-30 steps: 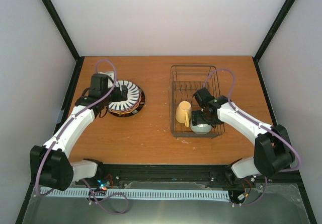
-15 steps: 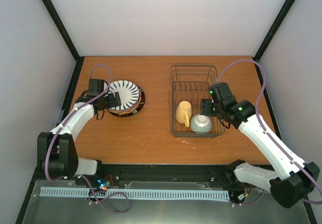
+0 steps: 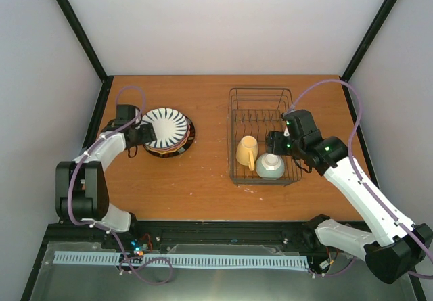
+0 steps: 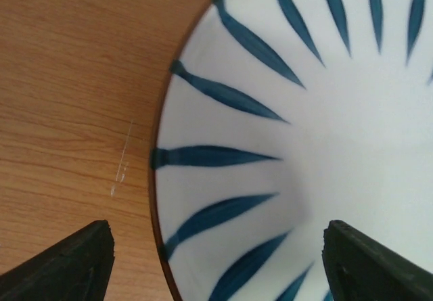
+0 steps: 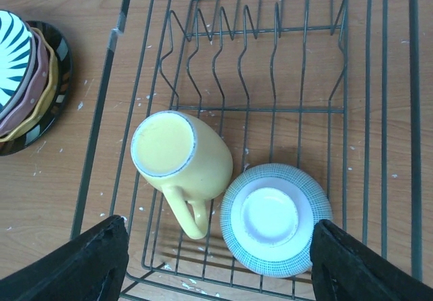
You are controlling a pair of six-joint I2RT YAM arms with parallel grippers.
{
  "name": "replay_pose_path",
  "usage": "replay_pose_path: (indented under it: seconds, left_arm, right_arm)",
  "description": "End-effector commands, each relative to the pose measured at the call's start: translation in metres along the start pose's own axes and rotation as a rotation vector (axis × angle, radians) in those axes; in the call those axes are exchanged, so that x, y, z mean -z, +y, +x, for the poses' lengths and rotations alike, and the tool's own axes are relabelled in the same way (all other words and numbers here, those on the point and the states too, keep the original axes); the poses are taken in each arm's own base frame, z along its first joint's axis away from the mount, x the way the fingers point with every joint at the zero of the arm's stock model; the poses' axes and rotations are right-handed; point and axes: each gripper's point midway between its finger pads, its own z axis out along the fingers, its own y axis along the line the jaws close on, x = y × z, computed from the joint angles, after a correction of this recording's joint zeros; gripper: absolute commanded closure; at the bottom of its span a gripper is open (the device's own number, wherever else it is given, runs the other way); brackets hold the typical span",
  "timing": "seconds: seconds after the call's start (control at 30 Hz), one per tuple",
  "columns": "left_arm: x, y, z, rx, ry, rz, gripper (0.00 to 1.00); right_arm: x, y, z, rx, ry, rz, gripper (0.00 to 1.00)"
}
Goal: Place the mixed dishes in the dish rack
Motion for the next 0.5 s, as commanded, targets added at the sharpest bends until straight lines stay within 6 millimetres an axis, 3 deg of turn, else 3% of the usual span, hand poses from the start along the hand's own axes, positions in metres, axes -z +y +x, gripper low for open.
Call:
replay_pose_path:
  seconds: [0.0, 0.1, 0.27, 0.47]
  left_arm:
    - [0.006, -0.003, -0.036, 0.044, -0.079, 0.061, 0.20]
    - [0.010, 0.006, -0.046, 0.077, -0.103, 0.090, 0.31]
    - [0.016, 0.017, -0.056, 0.126, -0.129, 0.173, 0.41]
    - [0.009, 0.012, -0.055, 0.144, -0.110, 0.294, 0.47]
  right_arm:
    - [0.000, 0.005, -0.002, 0.003, -0.017, -0.037, 0.28]
    - [0.000, 0.006, -0.003, 0.003, -0.022, -0.039, 0.28]
    - [-0.001, 0.010, -0.004, 0.004, -0.018, -0.057, 0.28]
    - [-0.001, 0.013, -0.006, 0.006, -0.013, -0.069, 0.28]
